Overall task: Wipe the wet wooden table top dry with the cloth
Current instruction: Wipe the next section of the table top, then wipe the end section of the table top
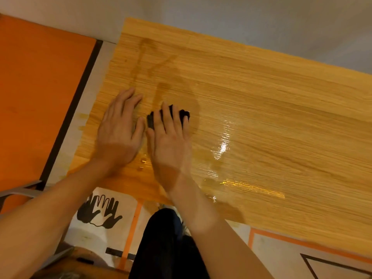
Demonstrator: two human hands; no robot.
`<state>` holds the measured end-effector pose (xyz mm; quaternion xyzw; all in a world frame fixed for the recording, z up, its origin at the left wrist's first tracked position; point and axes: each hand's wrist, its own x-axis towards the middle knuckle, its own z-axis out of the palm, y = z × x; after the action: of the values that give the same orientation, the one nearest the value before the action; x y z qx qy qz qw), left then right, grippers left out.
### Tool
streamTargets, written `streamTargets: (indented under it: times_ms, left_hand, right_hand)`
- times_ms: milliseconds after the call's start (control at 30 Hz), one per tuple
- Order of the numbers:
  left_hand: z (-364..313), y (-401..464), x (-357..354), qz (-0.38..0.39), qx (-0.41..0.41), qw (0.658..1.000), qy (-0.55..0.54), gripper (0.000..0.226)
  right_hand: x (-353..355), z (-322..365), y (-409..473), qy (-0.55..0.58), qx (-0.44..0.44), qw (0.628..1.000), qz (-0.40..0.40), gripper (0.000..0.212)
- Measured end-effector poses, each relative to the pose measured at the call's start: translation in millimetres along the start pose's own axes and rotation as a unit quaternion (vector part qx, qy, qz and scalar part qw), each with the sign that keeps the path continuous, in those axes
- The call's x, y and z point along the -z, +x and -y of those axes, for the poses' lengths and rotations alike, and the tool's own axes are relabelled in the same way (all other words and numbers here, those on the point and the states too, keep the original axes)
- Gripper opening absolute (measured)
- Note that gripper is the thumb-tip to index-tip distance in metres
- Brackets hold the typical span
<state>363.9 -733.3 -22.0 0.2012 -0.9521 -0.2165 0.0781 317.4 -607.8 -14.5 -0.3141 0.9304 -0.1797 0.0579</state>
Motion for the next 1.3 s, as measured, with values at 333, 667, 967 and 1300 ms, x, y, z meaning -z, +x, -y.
streamTargets:
  times_ms: [333, 667, 967, 1300]
  left_hand:
    - [-1, 1, 2, -0.006, 0.004, 1.0, -0.001, 0.051]
    - [0, 2, 0, -0.018, -0.006, 1.0, 0.015, 0.049]
    - [-1, 2, 2, 0.0, 0.003, 1.0, 0.023, 0.048]
    - [2, 0, 2, 0.002, -0.02, 1.0, 0.013, 0.05]
  right_hand:
    - [70, -140, -70, 0.017, -0.218, 0.972, -0.086, 0.051]
    - [6, -9, -33, -0.003, -0.028, 0.999, -0.02, 0.046]
    - [46, -91, -89, 0.04, -0.247, 0.962, -0.112, 0.049]
    - [24, -37, -90, 0.017, -0.074, 0.997, -0.021, 0.048]
